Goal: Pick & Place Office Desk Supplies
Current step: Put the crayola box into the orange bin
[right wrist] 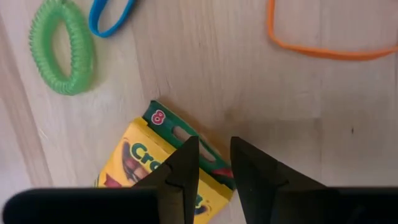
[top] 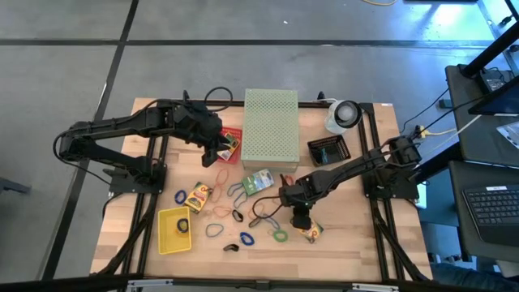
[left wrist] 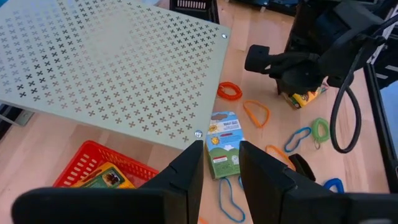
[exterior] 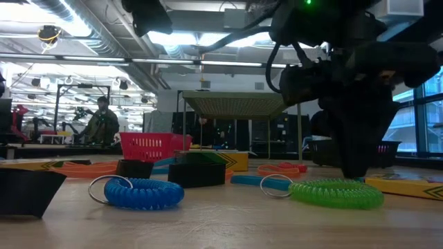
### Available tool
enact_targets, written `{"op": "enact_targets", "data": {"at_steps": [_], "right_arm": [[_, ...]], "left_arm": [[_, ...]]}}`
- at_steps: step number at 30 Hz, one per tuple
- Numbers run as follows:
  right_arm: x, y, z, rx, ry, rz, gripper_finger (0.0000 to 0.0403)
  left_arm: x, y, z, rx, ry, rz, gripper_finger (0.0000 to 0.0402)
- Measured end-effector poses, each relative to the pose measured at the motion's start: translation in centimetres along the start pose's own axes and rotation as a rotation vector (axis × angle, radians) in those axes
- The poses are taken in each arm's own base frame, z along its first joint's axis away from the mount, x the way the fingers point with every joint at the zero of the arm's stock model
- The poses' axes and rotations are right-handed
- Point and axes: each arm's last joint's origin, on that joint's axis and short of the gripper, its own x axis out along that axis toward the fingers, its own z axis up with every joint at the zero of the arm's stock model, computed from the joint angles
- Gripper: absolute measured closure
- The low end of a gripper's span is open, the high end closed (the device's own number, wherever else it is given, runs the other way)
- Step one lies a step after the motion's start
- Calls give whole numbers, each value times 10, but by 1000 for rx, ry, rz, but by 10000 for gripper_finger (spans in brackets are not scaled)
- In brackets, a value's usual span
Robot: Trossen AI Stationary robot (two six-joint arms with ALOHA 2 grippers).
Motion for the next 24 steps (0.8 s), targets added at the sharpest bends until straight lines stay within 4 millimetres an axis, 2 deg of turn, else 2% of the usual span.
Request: {"op": "enact_targets", "data": {"at_steps": [16,24], "right_arm": [[4,-1,-3,-24,39,28,315],[6,-2,-6,-51,46,26,369]], "left_arm": [[0,0,-1,-1,7,1,304],[0,0,-1,-1,8,-9,304]]}}
